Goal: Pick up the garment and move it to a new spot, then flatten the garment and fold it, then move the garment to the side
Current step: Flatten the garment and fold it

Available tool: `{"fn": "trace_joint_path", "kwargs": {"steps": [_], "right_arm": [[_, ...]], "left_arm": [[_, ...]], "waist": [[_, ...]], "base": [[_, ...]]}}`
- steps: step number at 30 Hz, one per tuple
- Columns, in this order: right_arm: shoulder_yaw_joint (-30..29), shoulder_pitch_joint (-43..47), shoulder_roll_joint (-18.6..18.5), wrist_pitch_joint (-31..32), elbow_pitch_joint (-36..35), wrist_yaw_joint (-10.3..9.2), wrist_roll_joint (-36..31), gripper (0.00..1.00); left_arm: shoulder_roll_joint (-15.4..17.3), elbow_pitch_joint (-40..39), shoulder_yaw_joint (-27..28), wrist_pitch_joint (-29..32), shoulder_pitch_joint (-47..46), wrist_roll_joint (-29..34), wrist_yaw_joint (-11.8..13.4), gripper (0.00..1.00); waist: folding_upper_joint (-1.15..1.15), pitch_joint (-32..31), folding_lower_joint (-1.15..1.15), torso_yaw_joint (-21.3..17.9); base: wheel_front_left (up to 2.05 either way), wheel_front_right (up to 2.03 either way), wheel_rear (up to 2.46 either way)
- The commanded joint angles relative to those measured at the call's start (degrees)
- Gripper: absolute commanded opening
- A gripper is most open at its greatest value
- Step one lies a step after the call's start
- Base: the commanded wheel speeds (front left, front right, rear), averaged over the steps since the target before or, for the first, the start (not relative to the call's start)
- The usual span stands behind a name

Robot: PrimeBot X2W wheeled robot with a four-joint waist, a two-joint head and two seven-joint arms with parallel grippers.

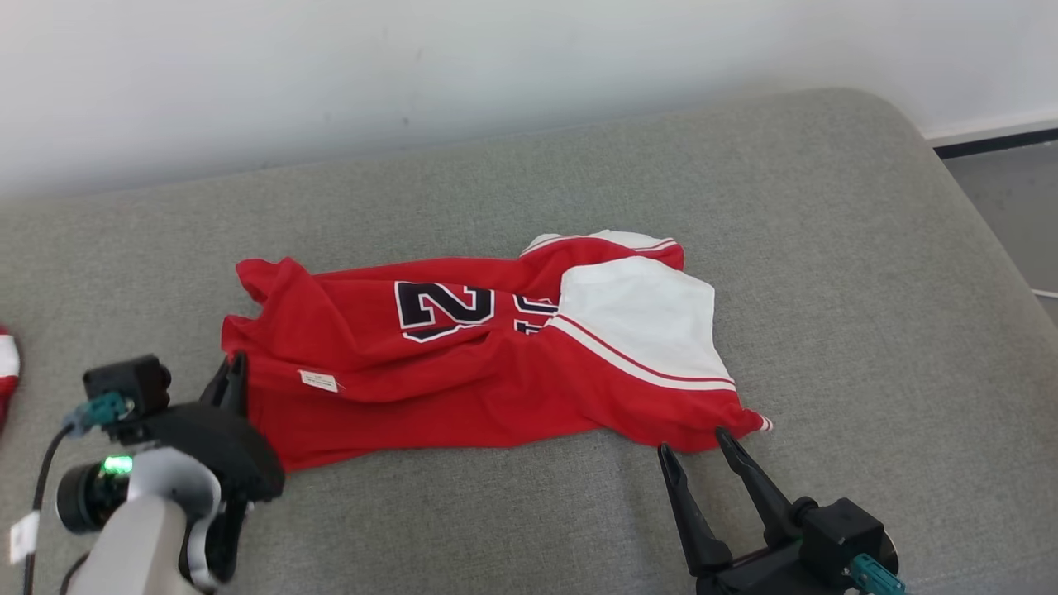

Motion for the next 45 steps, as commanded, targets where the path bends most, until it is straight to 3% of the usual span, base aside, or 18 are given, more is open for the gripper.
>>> {"fn": "trace_joint_path", "kwargs": {"steps": [1,6,13,21,22,23,24,36,45], "right_arm": [[-0.2,0.9,0.0,-0.3,-0.1,0.05,-0.4,1.00],[-0.5,1.6,-0.3,0.1,-0.5,0.04,-0.2,1.00],[-0.8,2.1,-0.3,0.4,-0.9,0.05,-0.2,1.00],[-0.1,2.2,-0.4,0.8,-0.8,0.05,0.3,1.00],[0.0,2.2,-0.6,0.8,-0.8,0.04,0.4,1.00],[0.1,2.2,-0.8,0.8,-0.8,0.04,0.6,1.00],[0.2,2.4,-1.0,0.8,-0.7,0.05,0.7,1.00],[-1.2,3.4,-1.8,1.5,-1.3,0.05,1.0,1.00],[-3.9,0.8,-3.3,5.0,-0.9,0.05,1.0,1.00]], "left_arm": [[0.2,-2.6,0.4,-0.7,2.8,-0.7,-0.2,0.00],[-0.6,-14.6,2.2,-1.0,12.8,-3.4,1.2,0.00],[-2.6,-30.4,4.7,-0.7,27.3,-6.8,5.4,0.00],[-2.8,-30.2,3.2,-1.2,34.4,-4.6,8.0,0.00],[-2.8,-29.4,3.0,-1.4,34.5,-4.3,8.0,0.09],[-2.8,-28.5,2.7,-1.5,34.6,-4.3,8.1,0.95],[-2.6,-27.6,2.1,-1.7,34.6,-3.6,7.8,1.00],[-2.4,-26.1,3.8,-14.0,35.4,-0.6,5.8,1.00],[-4.5,-30.9,6.0,-16.0,35.6,3.4,3.1,1.00]], "waist": [[0.00,-0.8,0.00,0.7],[0.00,-1.7,0.00,1.7],[0.00,-2.4,0.00,3.0],[0.00,-3.2,0.00,3.2],[0.00,-3.4,0.00,3.2],[0.00,-3.6,0.00,3.2],[0.00,-3.9,0.00,3.1],[0.00,-6.4,0.00,3.4],[0.00,-6.6,0.00,5.2]], "base": [[0.00,0.00,0.00],[0.00,0.00,0.00],[0.00,0.00,0.00],[0.00,0.00,0.00],[0.00,0.00,0.00],[0.00,0.00,0.00],[0.00,0.00,0.00],[0.00,0.00,0.00],[0.00,0.00,0.00]]}}
